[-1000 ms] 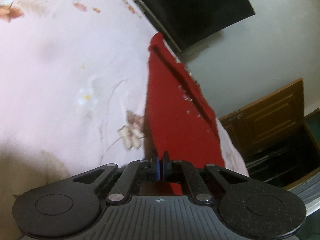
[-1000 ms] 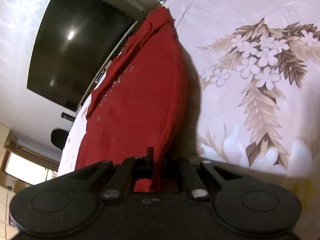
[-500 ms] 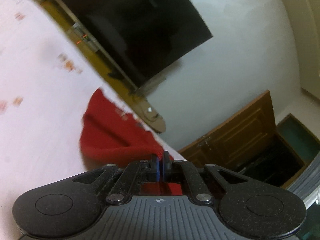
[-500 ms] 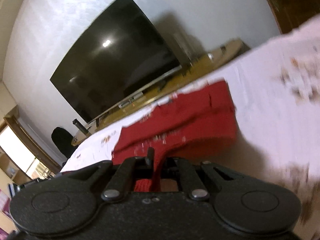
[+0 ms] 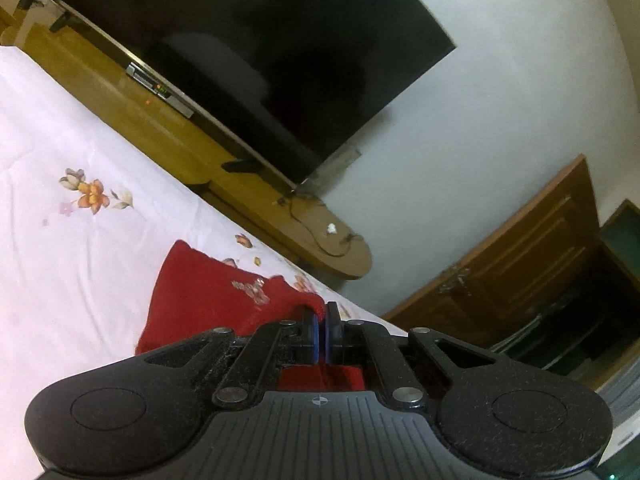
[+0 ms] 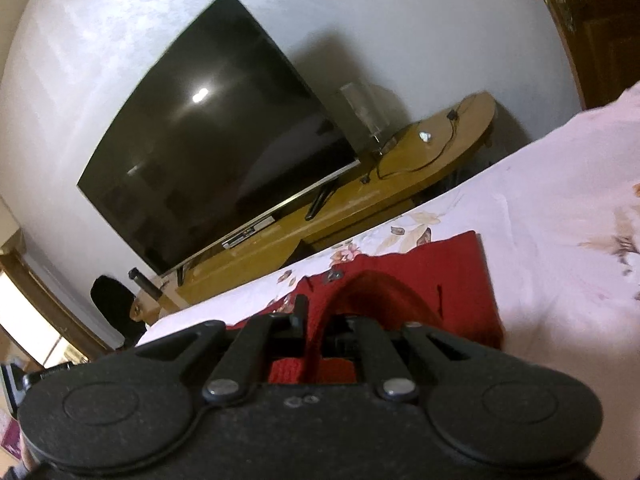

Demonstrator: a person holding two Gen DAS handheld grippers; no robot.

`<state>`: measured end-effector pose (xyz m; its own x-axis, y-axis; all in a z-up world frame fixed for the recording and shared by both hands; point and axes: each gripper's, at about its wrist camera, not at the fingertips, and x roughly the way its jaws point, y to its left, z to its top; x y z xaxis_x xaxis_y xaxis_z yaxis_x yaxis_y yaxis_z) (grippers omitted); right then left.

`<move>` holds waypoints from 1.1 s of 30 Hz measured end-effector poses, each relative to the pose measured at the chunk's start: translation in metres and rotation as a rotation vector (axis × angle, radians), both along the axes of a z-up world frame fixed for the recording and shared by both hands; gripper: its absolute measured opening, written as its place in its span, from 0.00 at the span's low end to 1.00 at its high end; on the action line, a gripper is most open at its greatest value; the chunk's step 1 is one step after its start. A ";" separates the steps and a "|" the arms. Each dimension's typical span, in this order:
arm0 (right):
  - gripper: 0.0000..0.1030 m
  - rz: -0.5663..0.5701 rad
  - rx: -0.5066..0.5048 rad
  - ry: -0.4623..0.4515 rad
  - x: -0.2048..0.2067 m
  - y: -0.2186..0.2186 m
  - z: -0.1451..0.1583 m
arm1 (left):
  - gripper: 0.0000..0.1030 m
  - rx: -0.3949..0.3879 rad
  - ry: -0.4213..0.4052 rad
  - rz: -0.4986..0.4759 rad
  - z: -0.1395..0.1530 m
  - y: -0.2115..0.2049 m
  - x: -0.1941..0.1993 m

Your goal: Fold small clothes

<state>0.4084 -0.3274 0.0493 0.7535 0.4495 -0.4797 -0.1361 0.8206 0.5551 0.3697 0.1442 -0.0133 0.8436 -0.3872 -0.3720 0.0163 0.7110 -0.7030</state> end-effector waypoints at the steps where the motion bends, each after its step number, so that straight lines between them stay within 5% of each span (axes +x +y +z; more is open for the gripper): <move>1: 0.05 0.004 0.003 0.007 0.012 -0.001 -0.006 | 0.02 0.002 0.010 0.002 -0.005 -0.001 0.014; 11: 0.05 0.036 0.042 0.112 0.125 -0.009 -0.080 | 0.02 0.060 0.122 0.022 -0.080 -0.014 0.123; 18: 0.06 0.031 0.095 0.192 0.161 -0.017 -0.131 | 0.02 0.053 0.181 0.020 -0.125 -0.014 0.160; 23: 0.19 0.038 0.149 0.176 0.168 -0.025 -0.155 | 0.03 0.015 0.135 0.050 -0.142 -0.016 0.174; 26: 0.32 0.044 0.163 0.130 0.170 -0.025 -0.158 | 0.28 0.032 0.082 0.088 -0.147 -0.019 0.175; 28: 0.55 0.052 0.182 0.092 0.170 -0.025 -0.157 | 0.55 0.048 0.037 0.113 -0.145 -0.023 0.173; 30: 0.59 0.046 0.190 0.058 0.170 -0.025 -0.156 | 0.57 0.068 0.013 0.123 -0.142 -0.025 0.171; 33: 0.51 0.023 0.184 0.043 0.167 -0.030 -0.156 | 0.55 0.130 0.037 0.110 -0.139 -0.028 0.174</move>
